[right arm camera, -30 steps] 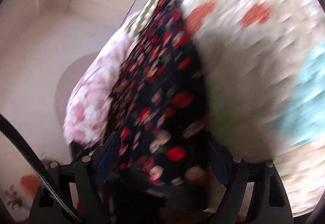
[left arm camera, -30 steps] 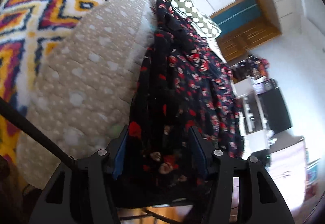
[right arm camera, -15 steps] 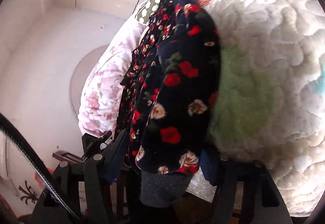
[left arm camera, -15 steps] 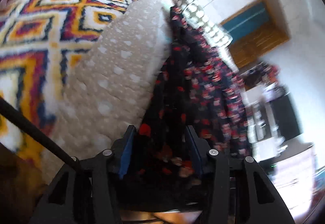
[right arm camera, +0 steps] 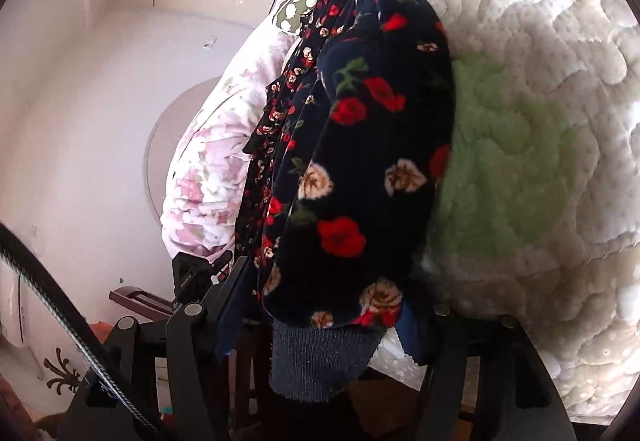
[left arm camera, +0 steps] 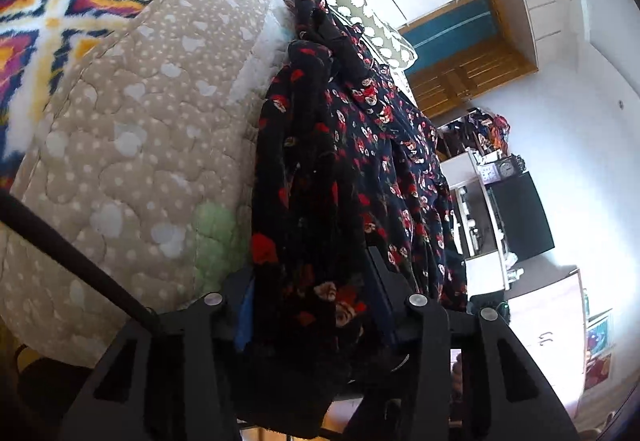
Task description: Fold large clothes
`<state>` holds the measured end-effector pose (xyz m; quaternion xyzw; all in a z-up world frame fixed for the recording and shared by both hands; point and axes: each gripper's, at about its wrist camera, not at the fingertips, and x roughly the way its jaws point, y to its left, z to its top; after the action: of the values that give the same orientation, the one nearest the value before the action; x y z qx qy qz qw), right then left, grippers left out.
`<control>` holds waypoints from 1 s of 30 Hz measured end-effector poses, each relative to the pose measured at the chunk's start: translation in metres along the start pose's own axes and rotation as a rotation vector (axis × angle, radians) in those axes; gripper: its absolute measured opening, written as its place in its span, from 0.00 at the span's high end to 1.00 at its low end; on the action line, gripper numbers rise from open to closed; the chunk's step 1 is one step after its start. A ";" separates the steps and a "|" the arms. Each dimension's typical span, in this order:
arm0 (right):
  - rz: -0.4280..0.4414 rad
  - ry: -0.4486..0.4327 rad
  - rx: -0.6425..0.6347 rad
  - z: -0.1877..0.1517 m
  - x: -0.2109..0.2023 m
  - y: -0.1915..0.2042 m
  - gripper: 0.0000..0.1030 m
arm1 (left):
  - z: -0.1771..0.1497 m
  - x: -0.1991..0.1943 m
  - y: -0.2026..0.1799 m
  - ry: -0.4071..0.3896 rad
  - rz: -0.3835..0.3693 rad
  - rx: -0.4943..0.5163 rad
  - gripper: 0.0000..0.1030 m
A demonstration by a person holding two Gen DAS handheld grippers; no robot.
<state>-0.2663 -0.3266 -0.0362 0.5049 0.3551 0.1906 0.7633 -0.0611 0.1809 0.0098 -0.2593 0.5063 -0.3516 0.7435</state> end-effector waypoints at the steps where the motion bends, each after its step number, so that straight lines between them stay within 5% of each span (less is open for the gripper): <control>1: -0.010 0.003 -0.011 -0.002 0.001 0.002 0.33 | 0.000 0.002 -0.004 0.000 0.011 0.012 0.54; 7: -0.065 0.012 -0.072 -0.009 0.011 0.013 0.35 | -0.002 0.018 -0.032 -0.023 0.130 0.078 0.27; 8: -0.074 0.006 -0.063 -0.008 0.011 0.012 0.38 | -0.001 0.022 -0.037 -0.023 0.172 0.077 0.27; 9: -0.098 0.002 -0.055 -0.007 0.012 0.011 0.53 | 0.000 0.027 -0.045 -0.019 0.244 0.082 0.27; 10: -0.122 0.007 -0.044 -0.006 0.012 0.008 0.74 | 0.001 0.031 -0.050 -0.012 0.298 0.091 0.35; 11: -0.127 0.010 -0.034 -0.005 0.012 0.006 0.79 | 0.002 0.033 -0.056 -0.014 0.391 0.100 0.64; 12: -0.123 0.008 -0.030 -0.005 0.010 0.005 0.82 | 0.003 0.033 -0.059 -0.011 0.427 0.102 0.70; 16: -0.116 -0.004 -0.090 -0.012 -0.009 0.019 0.87 | -0.001 0.006 -0.067 -0.067 0.382 0.085 0.87; 21: -0.077 -0.037 -0.148 -0.026 -0.051 0.038 0.89 | -0.028 -0.031 -0.074 -0.107 0.320 0.068 0.88; 26: -0.066 -0.028 -0.121 -0.049 -0.076 0.026 0.89 | -0.058 -0.026 -0.067 -0.076 0.298 0.047 0.88; 30: -0.074 -0.019 -0.075 -0.053 -0.081 0.014 0.89 | -0.050 -0.023 -0.057 -0.090 0.262 -0.002 0.88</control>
<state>-0.3595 -0.3400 -0.0082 0.4642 0.3589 0.1706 0.7916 -0.1287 0.1622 0.0479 -0.2071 0.5024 -0.2388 0.8048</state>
